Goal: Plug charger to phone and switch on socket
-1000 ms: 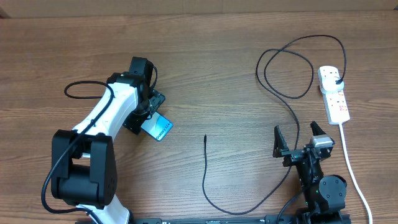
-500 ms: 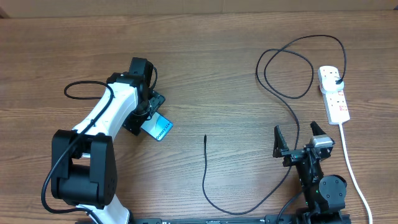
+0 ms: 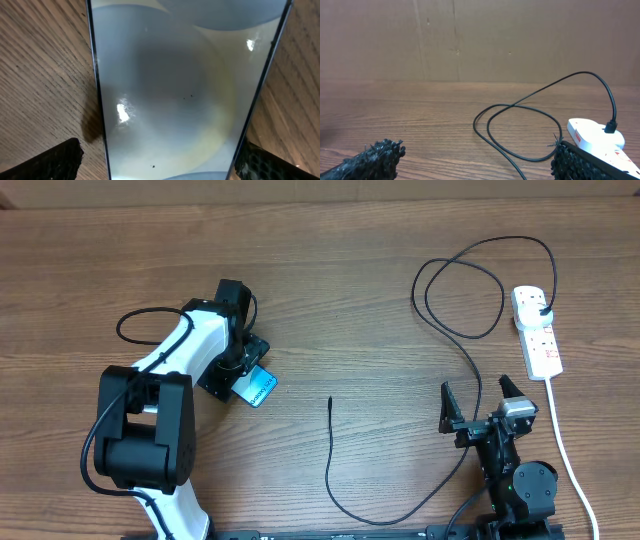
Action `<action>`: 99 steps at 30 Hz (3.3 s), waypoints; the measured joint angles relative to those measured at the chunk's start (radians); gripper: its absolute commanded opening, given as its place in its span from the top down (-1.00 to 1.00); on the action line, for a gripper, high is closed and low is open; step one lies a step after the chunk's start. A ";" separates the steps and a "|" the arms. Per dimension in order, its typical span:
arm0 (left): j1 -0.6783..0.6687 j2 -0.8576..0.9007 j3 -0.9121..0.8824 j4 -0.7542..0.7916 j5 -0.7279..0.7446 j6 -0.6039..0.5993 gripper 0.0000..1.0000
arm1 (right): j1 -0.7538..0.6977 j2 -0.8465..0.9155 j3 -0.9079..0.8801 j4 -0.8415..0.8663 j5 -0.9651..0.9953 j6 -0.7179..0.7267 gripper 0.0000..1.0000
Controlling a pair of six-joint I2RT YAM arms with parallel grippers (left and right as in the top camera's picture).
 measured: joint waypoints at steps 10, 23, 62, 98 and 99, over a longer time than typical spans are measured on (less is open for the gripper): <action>0.000 0.001 0.000 0.021 0.000 0.000 -0.99 | 0.000 0.000 0.000 0.000 0.000 0.000 -0.99; 0.000 0.002 0.000 0.034 0.000 0.000 -1.00 | 0.000 0.000 0.000 0.000 0.000 0.001 -1.00; 0.020 0.032 0.020 0.040 0.022 0.012 -0.99 | 0.000 0.000 0.000 0.000 0.000 0.000 -1.00; 0.080 0.038 0.030 0.016 0.095 0.050 -1.00 | 0.000 0.000 0.000 0.000 0.000 0.000 -1.00; 0.080 0.038 0.030 0.016 0.095 0.049 -0.99 | 0.000 0.000 0.000 -0.001 0.000 0.000 -1.00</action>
